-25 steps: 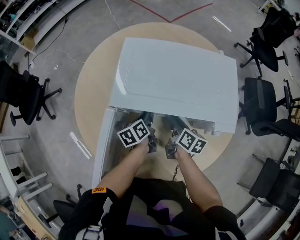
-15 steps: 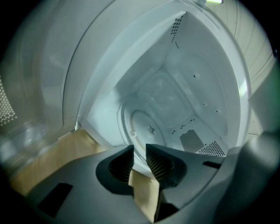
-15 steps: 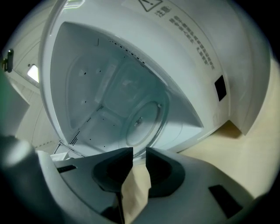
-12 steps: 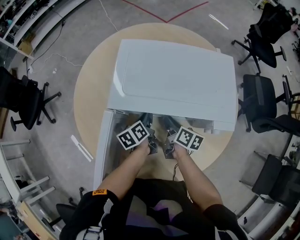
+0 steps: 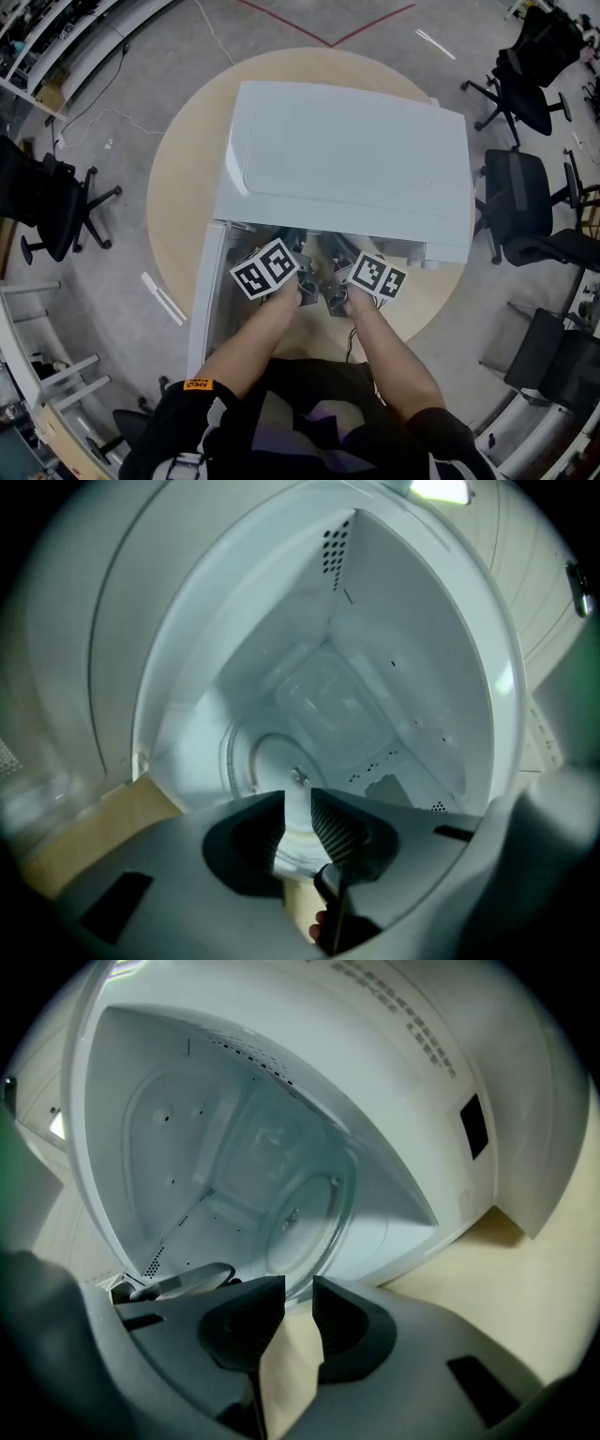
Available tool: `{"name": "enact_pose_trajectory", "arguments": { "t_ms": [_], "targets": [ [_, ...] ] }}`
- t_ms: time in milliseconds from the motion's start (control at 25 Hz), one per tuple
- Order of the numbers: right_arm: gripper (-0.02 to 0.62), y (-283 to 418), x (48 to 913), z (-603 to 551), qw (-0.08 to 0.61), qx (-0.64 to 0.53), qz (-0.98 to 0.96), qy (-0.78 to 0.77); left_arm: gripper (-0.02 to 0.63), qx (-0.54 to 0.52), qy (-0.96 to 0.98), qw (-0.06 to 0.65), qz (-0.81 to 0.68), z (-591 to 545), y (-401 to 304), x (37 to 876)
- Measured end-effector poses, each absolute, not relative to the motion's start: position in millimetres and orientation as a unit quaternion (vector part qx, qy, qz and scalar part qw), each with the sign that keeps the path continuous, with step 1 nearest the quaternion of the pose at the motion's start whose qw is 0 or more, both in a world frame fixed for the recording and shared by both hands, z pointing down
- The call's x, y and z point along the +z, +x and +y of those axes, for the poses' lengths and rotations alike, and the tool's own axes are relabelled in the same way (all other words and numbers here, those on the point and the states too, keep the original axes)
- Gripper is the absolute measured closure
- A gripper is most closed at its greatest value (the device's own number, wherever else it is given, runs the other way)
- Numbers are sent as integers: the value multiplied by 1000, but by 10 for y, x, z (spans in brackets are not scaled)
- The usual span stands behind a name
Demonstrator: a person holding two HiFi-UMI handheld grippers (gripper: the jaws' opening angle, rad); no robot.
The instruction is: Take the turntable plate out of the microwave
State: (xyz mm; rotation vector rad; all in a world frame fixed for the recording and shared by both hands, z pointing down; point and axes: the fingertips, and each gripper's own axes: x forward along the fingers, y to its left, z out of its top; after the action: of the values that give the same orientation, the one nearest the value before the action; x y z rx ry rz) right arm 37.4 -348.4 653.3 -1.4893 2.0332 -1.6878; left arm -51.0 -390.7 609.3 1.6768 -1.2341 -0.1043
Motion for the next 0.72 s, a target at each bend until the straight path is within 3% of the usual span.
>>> {"name": "enact_pose_trajectory", "arguments": {
  "t_ms": [400, 720],
  "targets": [
    [518, 426, 6551, -3481, 60, -556, 667, -493, 460, -7, 658, 516, -548, -3787, -711, 6391],
    [518, 436, 6526, -3479, 67, -562, 664, -488, 456, -47, 649, 535, -539, -3858, -704, 6411]
  ]
}}
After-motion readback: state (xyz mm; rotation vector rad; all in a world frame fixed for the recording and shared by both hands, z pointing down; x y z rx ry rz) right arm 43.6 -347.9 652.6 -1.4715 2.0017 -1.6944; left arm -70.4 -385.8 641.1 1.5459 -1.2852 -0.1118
